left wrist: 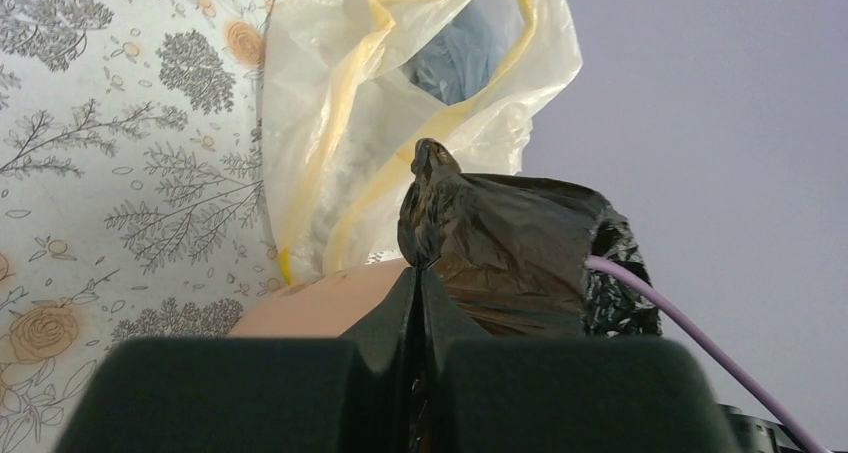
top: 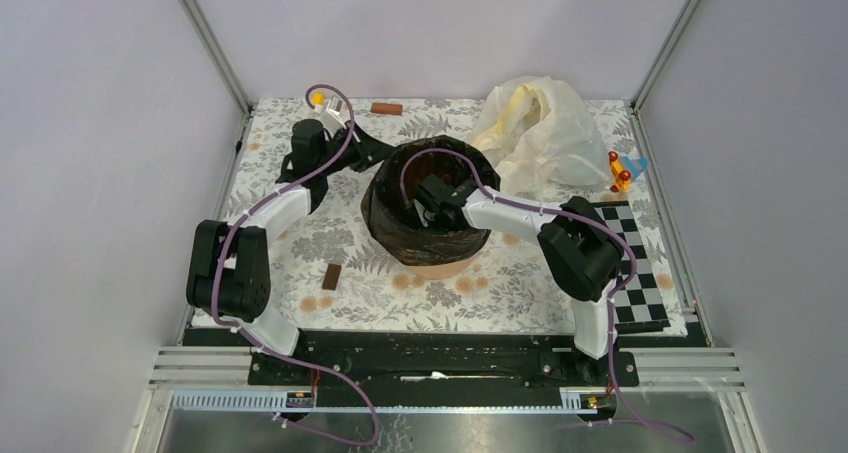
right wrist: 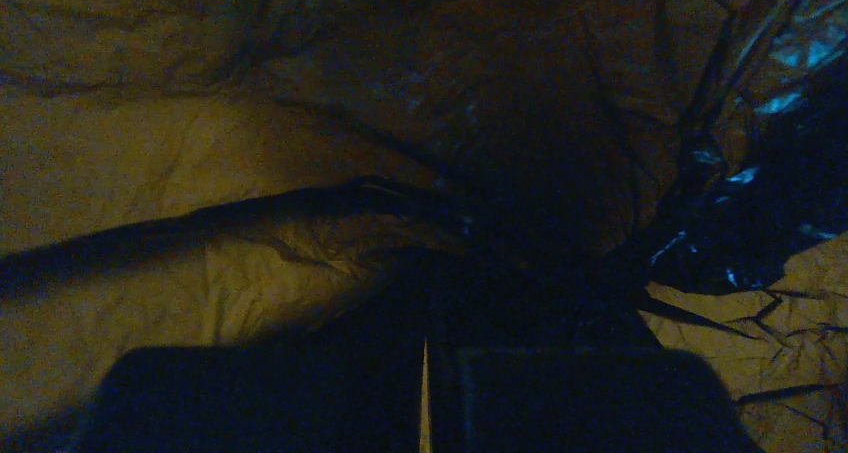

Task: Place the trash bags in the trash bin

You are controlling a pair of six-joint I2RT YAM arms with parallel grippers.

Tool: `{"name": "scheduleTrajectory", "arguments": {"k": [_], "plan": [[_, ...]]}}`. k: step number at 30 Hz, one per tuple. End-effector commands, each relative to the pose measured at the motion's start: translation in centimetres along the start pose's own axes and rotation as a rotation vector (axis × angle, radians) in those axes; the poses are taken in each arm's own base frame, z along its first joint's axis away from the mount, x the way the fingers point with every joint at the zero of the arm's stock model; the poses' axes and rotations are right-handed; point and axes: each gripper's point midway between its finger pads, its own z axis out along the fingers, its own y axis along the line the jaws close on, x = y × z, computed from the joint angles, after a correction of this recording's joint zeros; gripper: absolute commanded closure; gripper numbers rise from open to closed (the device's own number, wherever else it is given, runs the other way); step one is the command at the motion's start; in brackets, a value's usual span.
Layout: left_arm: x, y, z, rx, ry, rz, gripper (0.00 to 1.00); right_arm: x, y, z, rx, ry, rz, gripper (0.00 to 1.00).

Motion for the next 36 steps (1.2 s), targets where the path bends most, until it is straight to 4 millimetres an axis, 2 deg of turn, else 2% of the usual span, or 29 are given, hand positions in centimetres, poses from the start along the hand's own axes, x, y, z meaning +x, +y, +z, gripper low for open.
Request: {"name": "scheduleTrajectory", "arguments": {"k": [1, 10, 16, 20, 22, 26, 27, 30, 33, 36], "plan": [[-1.1, -0.2, 0.7, 0.038, -0.034, 0.022, 0.97, -0.8, 0.7, -2.0, -0.036, -0.058, -0.007, 1.00], [-1.0, -0.5, 0.5, 0.045, -0.025, 0.027, 0.92, -1.6, 1.0, -3.5, -0.032, -0.108, 0.005, 1.00], [-1.1, -1.0, 0.4, 0.053, -0.026, 0.028, 0.91, -2.6, 1.1, -5.5, 0.001, -0.161, 0.011, 0.93], [-1.2, -1.6, 0.1, 0.067, -0.031, 0.033, 0.90, -3.0, 0.7, -6.4, 0.027, -0.192, 0.028, 0.84], [-1.2, -1.8, -0.1, 0.072, -0.034, 0.033, 0.89, -2.7, 0.7, -5.7, 0.025, -0.176, 0.031, 0.83], [-1.3, -2.6, -0.5, 0.084, -0.042, 0.038, 0.86, -1.9, 0.8, -3.4, 0.007, -0.126, 0.045, 0.86], [-1.4, -2.9, -0.6, 0.088, -0.045, 0.041, 0.84, -1.8, 0.9, -2.8, 0.002, -0.117, 0.051, 0.86], [-1.6, -3.7, -1.1, 0.098, -0.054, 0.051, 0.68, -1.6, 0.9, -1.6, -0.002, -0.102, 0.064, 0.87], [-2.0, -4.3, -1.8, 0.092, -0.077, 0.057, 0.50, -1.7, 0.8, -1.2, 0.006, -0.103, 0.070, 0.87], [-2.8, -4.4, -3.0, 0.055, -0.131, 0.064, 0.37, -1.8, 0.7, -1.0, 0.010, -0.104, 0.072, 0.86]]}}
